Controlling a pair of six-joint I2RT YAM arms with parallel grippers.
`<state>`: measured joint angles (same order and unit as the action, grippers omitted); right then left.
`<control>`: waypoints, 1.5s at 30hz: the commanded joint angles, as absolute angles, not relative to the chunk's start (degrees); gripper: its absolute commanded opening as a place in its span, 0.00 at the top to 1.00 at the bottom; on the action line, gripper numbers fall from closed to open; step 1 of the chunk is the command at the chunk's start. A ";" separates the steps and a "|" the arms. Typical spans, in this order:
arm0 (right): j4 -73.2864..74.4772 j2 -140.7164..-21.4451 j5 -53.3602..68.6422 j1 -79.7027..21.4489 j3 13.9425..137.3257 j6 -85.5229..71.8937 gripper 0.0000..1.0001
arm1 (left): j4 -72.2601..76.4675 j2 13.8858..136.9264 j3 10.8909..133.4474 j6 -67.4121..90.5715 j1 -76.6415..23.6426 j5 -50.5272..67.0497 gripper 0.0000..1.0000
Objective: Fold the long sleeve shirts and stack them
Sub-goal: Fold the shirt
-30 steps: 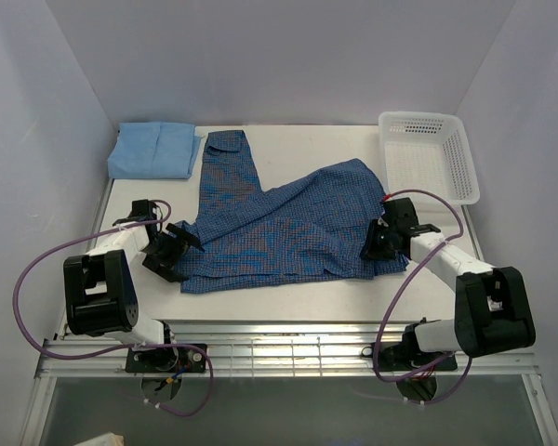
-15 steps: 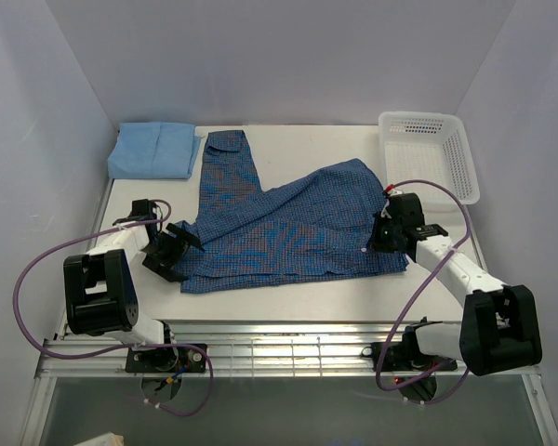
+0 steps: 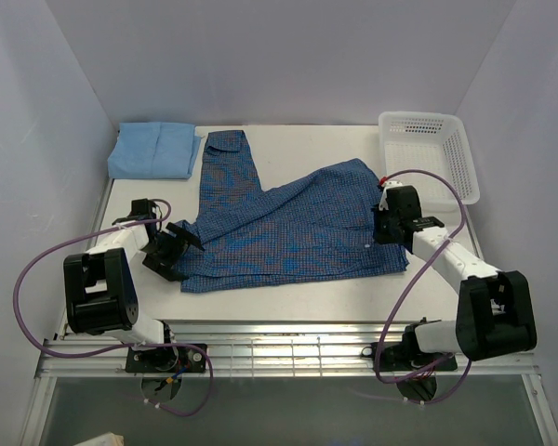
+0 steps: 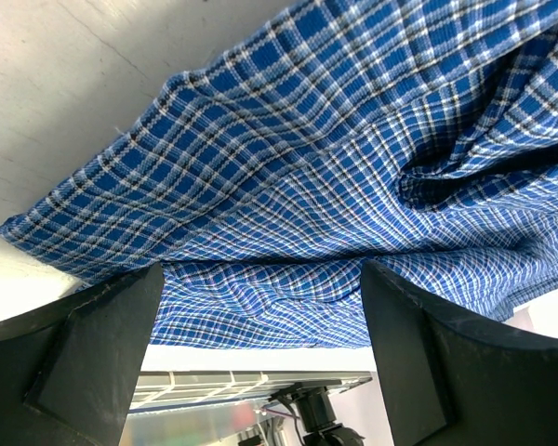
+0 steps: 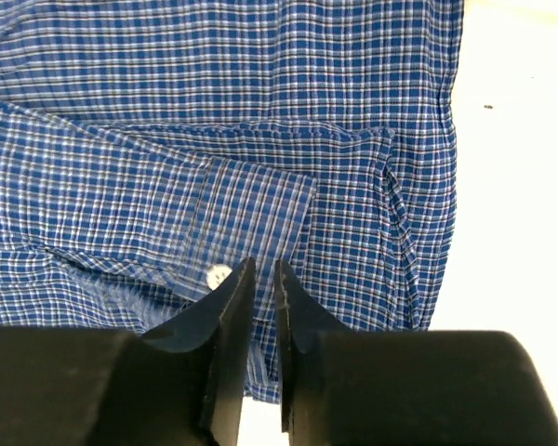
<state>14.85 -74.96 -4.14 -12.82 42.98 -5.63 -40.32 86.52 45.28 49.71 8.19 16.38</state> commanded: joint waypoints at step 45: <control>19.60 -71.56 3.60 -25.75 32.00 -18.80 0.10 | -37.60 86.49 40.08 54.49 -10.02 13.55 0.02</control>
